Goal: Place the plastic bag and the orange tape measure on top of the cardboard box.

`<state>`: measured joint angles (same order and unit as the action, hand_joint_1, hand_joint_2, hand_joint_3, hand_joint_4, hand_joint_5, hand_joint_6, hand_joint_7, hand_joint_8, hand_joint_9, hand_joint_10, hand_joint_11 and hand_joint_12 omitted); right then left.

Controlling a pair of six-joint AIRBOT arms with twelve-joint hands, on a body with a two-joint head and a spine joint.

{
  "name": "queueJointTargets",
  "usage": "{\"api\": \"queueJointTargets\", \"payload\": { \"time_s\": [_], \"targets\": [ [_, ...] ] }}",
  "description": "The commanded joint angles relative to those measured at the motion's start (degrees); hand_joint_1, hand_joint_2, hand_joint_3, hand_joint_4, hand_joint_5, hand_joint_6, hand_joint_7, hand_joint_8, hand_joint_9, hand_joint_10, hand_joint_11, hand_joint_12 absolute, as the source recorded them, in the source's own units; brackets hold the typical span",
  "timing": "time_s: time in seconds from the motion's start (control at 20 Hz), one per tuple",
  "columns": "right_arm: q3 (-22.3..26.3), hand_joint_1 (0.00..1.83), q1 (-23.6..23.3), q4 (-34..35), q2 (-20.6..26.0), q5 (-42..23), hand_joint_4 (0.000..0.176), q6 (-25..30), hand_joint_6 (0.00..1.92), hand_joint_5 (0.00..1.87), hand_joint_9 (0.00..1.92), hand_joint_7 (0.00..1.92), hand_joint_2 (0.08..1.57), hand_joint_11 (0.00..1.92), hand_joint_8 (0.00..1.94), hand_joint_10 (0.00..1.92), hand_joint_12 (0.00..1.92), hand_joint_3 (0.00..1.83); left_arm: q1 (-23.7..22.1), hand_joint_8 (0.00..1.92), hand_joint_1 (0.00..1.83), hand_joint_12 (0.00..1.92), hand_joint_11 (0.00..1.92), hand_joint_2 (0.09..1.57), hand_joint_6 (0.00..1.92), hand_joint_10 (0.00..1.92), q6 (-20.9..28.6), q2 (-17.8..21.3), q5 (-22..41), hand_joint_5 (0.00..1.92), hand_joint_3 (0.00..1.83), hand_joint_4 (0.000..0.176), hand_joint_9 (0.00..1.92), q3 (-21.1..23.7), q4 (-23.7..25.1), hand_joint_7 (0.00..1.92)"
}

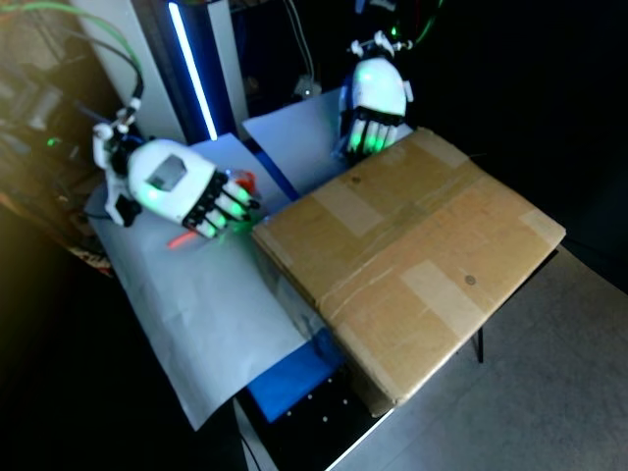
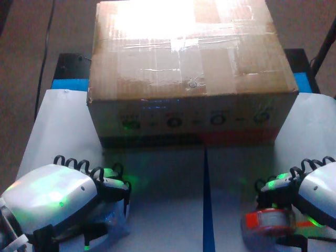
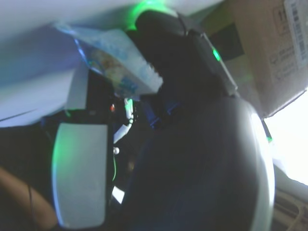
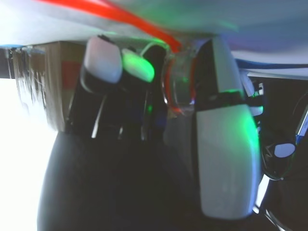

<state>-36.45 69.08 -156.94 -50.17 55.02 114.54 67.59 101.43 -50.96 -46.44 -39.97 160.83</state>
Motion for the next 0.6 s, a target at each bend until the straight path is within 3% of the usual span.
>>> {"api": "queueJointTargets", "payload": {
  "time_s": [0.0, 0.1, 0.25, 0.4, 0.45, 0.55],
  "targets": [
    [0.3, 1.24, -0.9, -2.3, 0.2, 2.9, 0.000, -0.2, 0.80, 0.91, 1.12, 0.81, 1.19, 1.14, 1.57, 1.63, 1.78, 0.00, 0.7, 1.41, 1.35, 1.59, 0.68, 1.22, 1.16, 1.53, -1.4, 0.0, 3.0, 0.70, 0.00, 0.000, 0.76, 0.0, -1.6, 0.76],
    [1.6, 1.22, -2.1, -3.8, 1.7, 4.6, 0.000, -0.2, 0.86, 0.91, 1.06, 0.79, 1.19, 1.08, 1.64, 1.70, 1.84, 0.00, -0.7, 1.40, 1.35, 1.51, 0.64, 1.22, 1.18, 1.46, -1.3, 1.7, 0.7, 0.70, 0.00, 0.000, 0.78, 1.0, 0.0, 0.77],
    [4.2, 1.24, -2.9, -6.2, 5.2, 8.0, 0.000, -0.1, 0.84, 0.90, 1.01, 0.83, 1.19, 0.99, 1.53, 1.53, 1.72, 0.00, -3.3, 1.35, 1.36, 1.43, 0.65, 1.20, 1.14, 1.40, -1.2, 5.0, -3.2, 0.73, 0.00, 0.000, 0.81, 3.1, 3.1, 0.80],
    [5.1, 1.37, -4.4, -8.6, 7.3, 10.0, 0.000, 0.9, 0.89, 0.90, 0.94, 0.84, 1.14, 0.90, 1.24, 1.33, 1.52, 0.00, -5.1, 1.35, 1.35, 1.49, 0.64, 1.20, 1.15, 1.45, 2.6, 6.5, -5.8, 0.73, 0.00, 0.000, 0.82, 3.5, 6.8, 0.77],
    [5.2, 1.26, -4.7, -9.3, 7.8, 10.5, 0.000, 1.6, 0.74, 0.99, 0.96, 0.86, 1.16, 0.95, 1.45, 1.49, 1.70, 0.00, -5.1, 1.32, 1.35, 1.50, 0.67, 1.20, 1.14, 1.44, 4.3, 7.0, -6.9, 0.72, 0.00, 0.000, 0.84, 3.6, 7.9, 0.79],
    [5.9, 1.24, -5.5, -11.0, 9.2, 11.7, 0.000, 2.8, 0.78, 0.93, 0.99, 0.82, 1.18, 1.01, 1.53, 1.57, 1.74, 0.00, -5.1, 1.34, 1.35, 1.56, 0.71, 1.20, 1.12, 1.46, 6.6, 8.7, -9.6, 0.72, 0.00, 0.000, 0.85, 4.5, 9.4, 0.76]
  ]
}}
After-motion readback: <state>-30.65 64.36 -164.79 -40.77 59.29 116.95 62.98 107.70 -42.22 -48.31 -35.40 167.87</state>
